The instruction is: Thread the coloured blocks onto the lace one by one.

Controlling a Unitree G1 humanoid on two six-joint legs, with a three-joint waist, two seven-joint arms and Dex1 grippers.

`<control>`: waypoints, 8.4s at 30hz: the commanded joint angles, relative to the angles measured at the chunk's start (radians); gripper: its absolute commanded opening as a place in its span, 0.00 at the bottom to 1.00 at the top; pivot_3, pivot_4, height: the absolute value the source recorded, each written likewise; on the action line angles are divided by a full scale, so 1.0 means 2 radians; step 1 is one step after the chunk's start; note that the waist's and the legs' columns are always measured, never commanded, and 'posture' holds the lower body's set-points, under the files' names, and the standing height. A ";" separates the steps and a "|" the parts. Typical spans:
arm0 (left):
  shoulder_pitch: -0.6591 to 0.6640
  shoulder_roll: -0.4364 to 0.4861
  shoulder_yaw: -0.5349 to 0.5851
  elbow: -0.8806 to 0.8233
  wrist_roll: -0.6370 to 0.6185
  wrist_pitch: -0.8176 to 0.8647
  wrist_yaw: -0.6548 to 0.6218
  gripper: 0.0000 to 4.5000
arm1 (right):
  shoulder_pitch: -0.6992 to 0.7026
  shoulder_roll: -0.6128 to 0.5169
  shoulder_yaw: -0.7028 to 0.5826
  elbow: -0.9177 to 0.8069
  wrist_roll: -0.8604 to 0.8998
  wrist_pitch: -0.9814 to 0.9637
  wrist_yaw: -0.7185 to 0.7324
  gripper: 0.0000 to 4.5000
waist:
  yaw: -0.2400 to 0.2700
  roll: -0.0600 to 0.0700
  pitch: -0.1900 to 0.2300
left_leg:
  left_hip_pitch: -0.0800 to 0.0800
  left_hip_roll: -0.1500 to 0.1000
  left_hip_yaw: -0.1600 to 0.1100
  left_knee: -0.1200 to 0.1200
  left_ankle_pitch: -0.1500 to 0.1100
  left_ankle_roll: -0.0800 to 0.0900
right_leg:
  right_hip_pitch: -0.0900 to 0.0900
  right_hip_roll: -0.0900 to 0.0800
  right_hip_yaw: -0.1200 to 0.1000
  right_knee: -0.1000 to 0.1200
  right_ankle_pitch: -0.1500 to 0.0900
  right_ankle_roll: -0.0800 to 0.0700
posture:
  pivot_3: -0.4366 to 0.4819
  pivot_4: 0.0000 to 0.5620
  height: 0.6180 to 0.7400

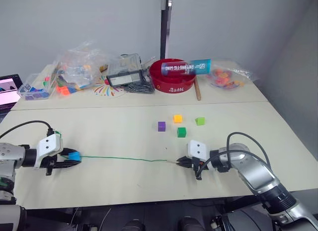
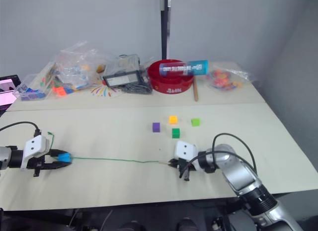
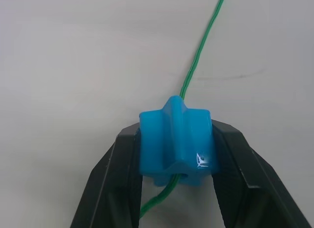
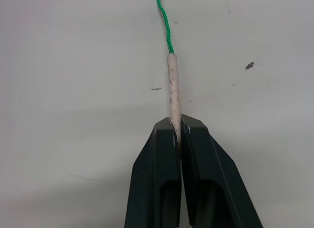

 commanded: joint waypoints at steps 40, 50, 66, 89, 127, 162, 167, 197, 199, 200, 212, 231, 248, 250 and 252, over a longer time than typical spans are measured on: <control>0.049 -0.112 -0.033 -0.530 -0.152 0.416 0.049 1.00 | -0.039 0.042 0.016 0.003 -0.026 0.019 -0.001 0.00 | -0.004 -0.001 0.000 | -0.001 0.001 0.000 0.001 -0.001 0.001 | -0.001 0.000 0.000 0.002 0.000 0.000 | 0.48 0.27 1.00; 0.028 -0.211 -0.113 -0.507 -0.081 0.360 0.087 1.00 | -0.072 0.059 0.037 -0.021 -0.052 0.068 -0.018 0.00 | 0.000 -0.001 0.000 | -0.001 0.000 0.000 0.001 -0.001 0.001 | -0.001 0.000 0.000 0.001 0.000 0.000 | 0.48 0.27 1.00; 0.007 -0.252 -0.125 -0.429 -0.045 0.305 0.090 0.30 | -0.079 0.066 0.041 -0.034 -0.053 0.085 -0.023 0.00 | 0.002 -0.001 0.000 | -0.002 -0.001 0.000 0.001 -0.001 0.001 | -0.001 -0.001 0.000 0.000 0.000 0.000 | 0.48 0.27 1.00; 0.005 -0.263 -0.115 -0.428 -0.045 0.292 0.100 0.06 | -0.072 0.063 0.036 -0.053 -0.039 0.100 -0.020 0.00 | 0.002 -0.001 0.000 | -0.002 -0.001 0.000 0.001 -0.001 0.001 | -0.001 -0.001 0.000 0.000 0.000 0.000 | 0.48 0.27 1.00; 0.006 -0.270 -0.122 -0.410 -0.020 0.281 0.108 0.00 | -0.068 0.051 0.043 -0.062 -0.035 0.110 -0.026 0.00 | 0.002 -0.001 0.000 | -0.002 -0.001 0.000 0.001 -0.001 0.001 | -0.001 -0.001 0.000 0.000 0.000 0.000 | 0.48 0.27 1.00; 0.049 -0.212 -0.104 -0.444 -0.030 0.303 0.102 0.00 | -0.012 0.062 -0.185 0.029 0.040 0.100 -0.191 0.90 | 0.002 -0.001 0.000 | -0.002 -0.001 0.000 0.001 -0.001 0.001 | -0.001 -0.001 0.000 0.000 0.000 0.000 | 0.48 0.27 1.00; 0.048 -0.213 -0.106 -0.444 -0.030 0.303 0.103 0.00 | -0.043 0.077 -0.177 0.096 0.013 0.077 -0.237 0.90 | 0.001 -0.001 0.000 | -0.002 -0.001 0.000 0.001 -0.001 0.001 | -0.001 -0.001 0.000 0.000 0.000 0.000 | 0.48 0.27 1.00; 0.050 -0.215 -0.104 -0.443 -0.030 0.299 0.113 0.00 | -0.086 0.204 -0.226 0.237 -0.008 0.023 -0.461 0.48 | -0.006 -0.001 0.000 | -0.002 -0.001 0.000 0.001 -0.001 0.001 | -0.002 -0.002 0.000 0.003 0.000 0.000 | 0.48 0.27 1.00; 0.050 -0.215 -0.104 -0.442 -0.030 0.298 0.114 0.00 | -0.085 0.205 -0.225 0.233 -0.005 0.022 -0.459 0.35 | -0.006 -0.001 0.000 | -0.002 -0.001 0.000 0.001 -0.001 0.001 | -0.002 -0.002 0.000 0.003 0.000 0.000 | 0.48 0.27 1.00; 0.050 -0.215 -0.105 -0.443 -0.030 0.299 0.114 0.00 | -0.085 0.205 -0.225 0.231 -0.005 0.022 -0.458 0.28 | -0.006 -0.001 0.000 | -0.002 -0.001 0.000 0.001 -0.001 0.001 | -0.002 -0.001 0.000 0.003 0.000 0.000 | 0.48 0.27 1.00; 0.058 -0.211 -0.103 -0.441 -0.032 0.293 0.111 0.00 | 0.036 0.185 -0.231 -0.091 0.033 0.161 -0.449 0.25 | -0.009 0.000 0.000 | -0.002 0.000 0.000 0.000 -0.001 0.002 | -0.002 -0.001 0.000 0.004 0.000 0.000 | 0.48 0.27 1.00; 0.052 -0.216 -0.108 -0.427 -0.030 0.285 0.101 0.00 | 0.229 0.227 -0.056 -0.251 0.039 0.265 -0.480 0.25 | -0.009 -0.001 0.000 | -0.001 -0.001 0.000 0.000 -0.001 0.002 | 0.000 -0.001 0.000 -0.001 0.000 0.000 | 0.48 0.27 1.00; 0.057 -0.218 -0.106 -0.429 -0.029 0.284 0.106 0.00 | 0.212 0.143 -0.122 -0.293 0.103 0.249 -0.357 0.99 | -0.004 -0.001 0.000 | 0.000 0.000 0.000 0.001 -0.001 0.002 | 0.001 -0.001 0.000 -0.001 0.000 0.000 | 0.48 0.27 1.00; 0.056 -0.217 -0.105 -0.427 -0.029 0.283 0.106 0.00 | 0.200 0.096 -0.145 -0.272 0.123 0.222 -0.296 0.99 | -0.002 -0.001 0.000 | 0.000 -0.001 0.000 0.001 -0.001 0.002 | 0.001 -0.001 0.000 -0.001 0.000 0.000 | 0.48 0.27 1.00; 0.057 -0.216 -0.105 -0.427 -0.029 0.283 0.106 0.00 | 0.182 0.054 -0.160 -0.239 0.140 0.188 -0.232 0.99 | -0.001 -0.001 0.000 | 0.000 0.000 0.000 0.001 -0.001 0.002 | 0.001 0.000 0.000 -0.001 0.000 0.000 | 0.48 0.27 1.00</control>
